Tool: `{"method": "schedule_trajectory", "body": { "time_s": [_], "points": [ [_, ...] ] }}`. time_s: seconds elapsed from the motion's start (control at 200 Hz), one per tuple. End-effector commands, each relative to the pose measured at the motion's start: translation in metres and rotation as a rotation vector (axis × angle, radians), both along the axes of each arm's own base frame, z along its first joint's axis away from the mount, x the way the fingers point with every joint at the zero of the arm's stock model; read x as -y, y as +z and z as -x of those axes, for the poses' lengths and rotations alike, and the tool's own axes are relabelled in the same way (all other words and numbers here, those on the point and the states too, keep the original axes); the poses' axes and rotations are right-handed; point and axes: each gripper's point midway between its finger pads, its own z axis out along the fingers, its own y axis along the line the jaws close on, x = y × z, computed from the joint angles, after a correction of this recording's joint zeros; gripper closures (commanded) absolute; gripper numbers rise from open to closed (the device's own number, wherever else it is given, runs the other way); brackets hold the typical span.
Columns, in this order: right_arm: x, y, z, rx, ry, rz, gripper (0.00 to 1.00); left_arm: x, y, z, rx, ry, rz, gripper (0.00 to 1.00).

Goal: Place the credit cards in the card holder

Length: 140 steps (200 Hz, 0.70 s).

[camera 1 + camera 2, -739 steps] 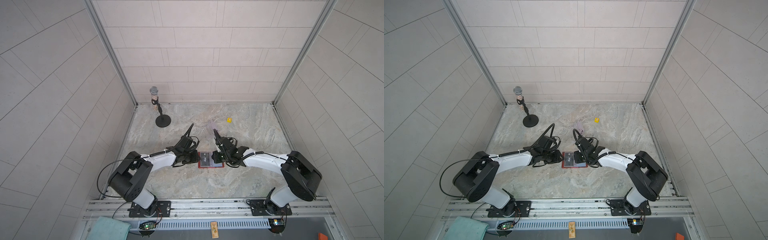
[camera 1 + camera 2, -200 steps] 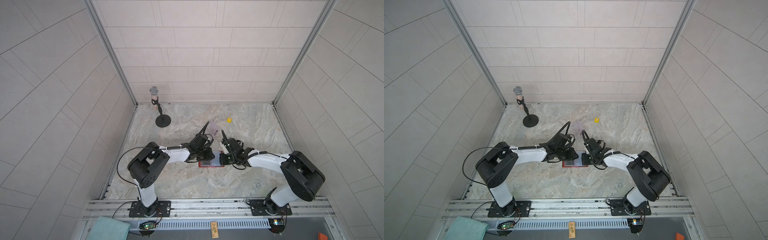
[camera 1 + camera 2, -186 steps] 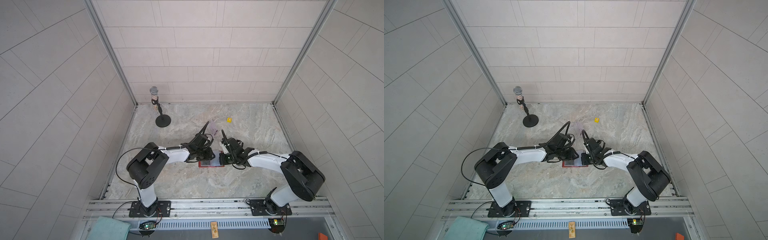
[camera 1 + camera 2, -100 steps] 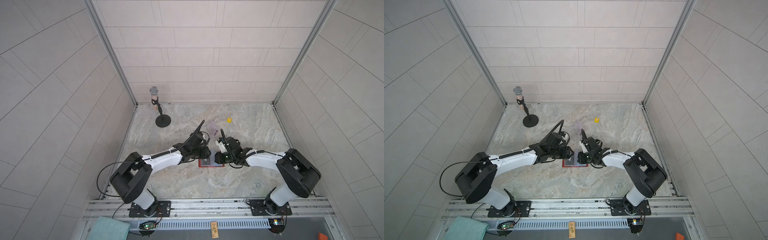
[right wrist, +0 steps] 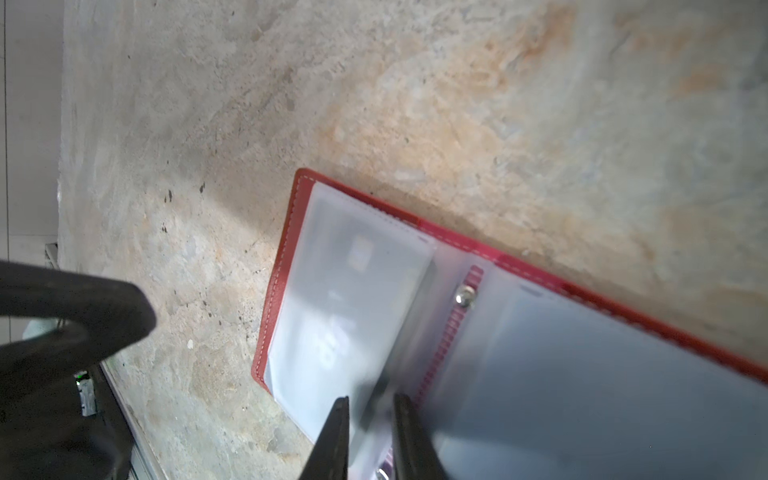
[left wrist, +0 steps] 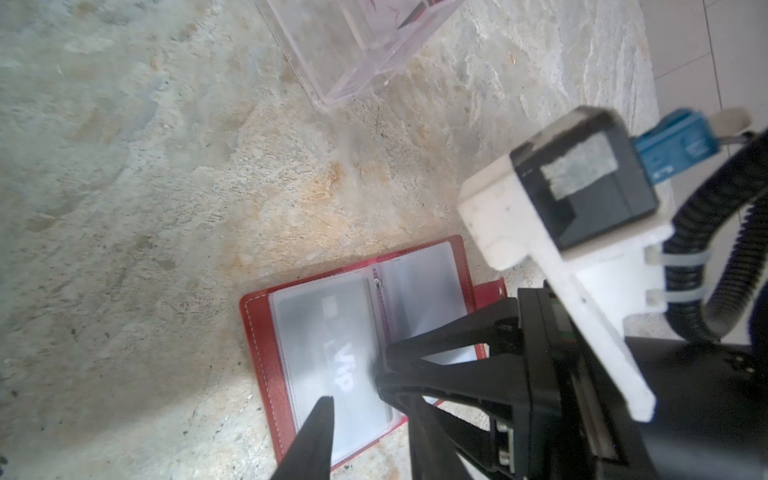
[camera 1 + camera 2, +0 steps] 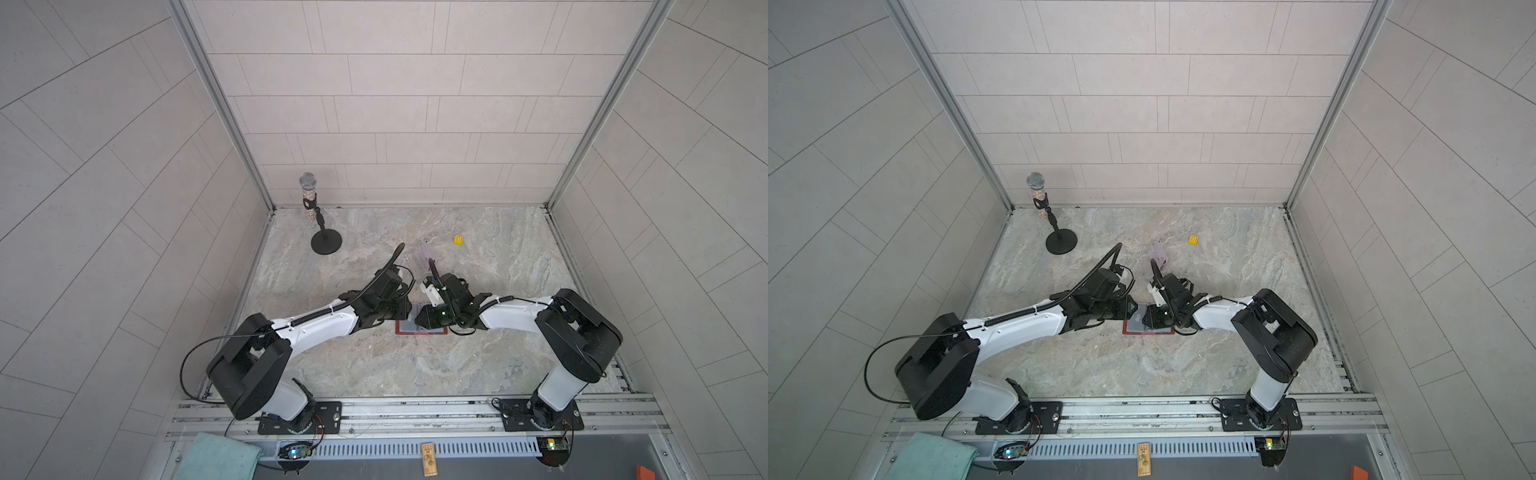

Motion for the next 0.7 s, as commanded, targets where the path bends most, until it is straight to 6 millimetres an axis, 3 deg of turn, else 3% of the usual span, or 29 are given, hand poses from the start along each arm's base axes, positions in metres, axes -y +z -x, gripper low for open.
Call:
{"method": "schedule_trajectory", "body": {
  "time_s": [0.0, 0.2, 0.46, 0.696],
  "points": [
    [0.000, 0.001, -0.002, 0.006, -0.008, 0.011, 0.81, 0.001, -0.018, 0.005, -0.037, -0.011, -0.010, 0.70],
    [0.005, 0.021, -0.005, 0.057, -0.026, 0.014, 0.81, 0.004, -0.042, 0.007, -0.090, -0.003, -0.016, 0.72],
    [0.039, 0.052, -0.019, 0.173, -0.073, 0.147, 0.79, 0.001, -0.061, 0.009, -0.129, 0.006, -0.045, 0.71],
    [0.076, 0.070, -0.042, 0.187, -0.116, 0.235, 0.77, 0.002, -0.052, 0.003, -0.118, 0.007, -0.041, 0.70]
  ]
}}
